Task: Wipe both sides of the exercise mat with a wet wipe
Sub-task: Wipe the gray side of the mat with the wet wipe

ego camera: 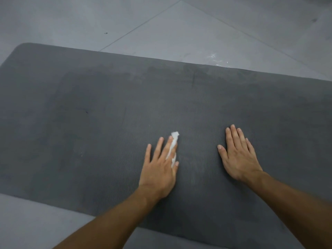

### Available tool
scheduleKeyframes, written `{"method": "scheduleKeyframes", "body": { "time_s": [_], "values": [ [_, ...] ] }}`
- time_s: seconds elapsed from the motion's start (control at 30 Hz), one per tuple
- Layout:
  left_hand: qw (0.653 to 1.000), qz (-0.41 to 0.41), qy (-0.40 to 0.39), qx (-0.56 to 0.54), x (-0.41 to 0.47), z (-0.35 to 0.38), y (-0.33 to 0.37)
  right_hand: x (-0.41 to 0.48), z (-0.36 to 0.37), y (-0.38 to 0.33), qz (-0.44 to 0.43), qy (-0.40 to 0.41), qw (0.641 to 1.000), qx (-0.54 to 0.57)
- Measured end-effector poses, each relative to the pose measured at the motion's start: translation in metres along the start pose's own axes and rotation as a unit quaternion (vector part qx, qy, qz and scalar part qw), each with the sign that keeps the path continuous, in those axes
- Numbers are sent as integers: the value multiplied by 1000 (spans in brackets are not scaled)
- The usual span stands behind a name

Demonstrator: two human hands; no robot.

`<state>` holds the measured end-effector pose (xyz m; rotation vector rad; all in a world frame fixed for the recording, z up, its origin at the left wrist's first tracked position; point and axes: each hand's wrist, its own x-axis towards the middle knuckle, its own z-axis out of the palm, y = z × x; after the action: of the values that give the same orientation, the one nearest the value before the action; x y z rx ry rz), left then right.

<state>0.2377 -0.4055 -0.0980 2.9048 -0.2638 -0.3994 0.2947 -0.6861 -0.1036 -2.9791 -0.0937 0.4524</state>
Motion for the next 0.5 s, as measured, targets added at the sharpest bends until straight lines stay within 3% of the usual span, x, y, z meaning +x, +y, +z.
{"method": "scheduleKeyframes", "body": {
  "time_s": [0.23, 0.37, 0.5],
  "values": [
    [994, 106, 1, 33, -40, 32, 70, -3, 3, -2, 3, 24, 1000, 7],
    [993, 108, -1, 46, -36, 27, 46, -4, 6, -3, 6, 44, 999, 15],
    [998, 52, -9, 39, -24, 12, 3, -5, 4, -3, 1, 43, 999, 16]
  ]
}}
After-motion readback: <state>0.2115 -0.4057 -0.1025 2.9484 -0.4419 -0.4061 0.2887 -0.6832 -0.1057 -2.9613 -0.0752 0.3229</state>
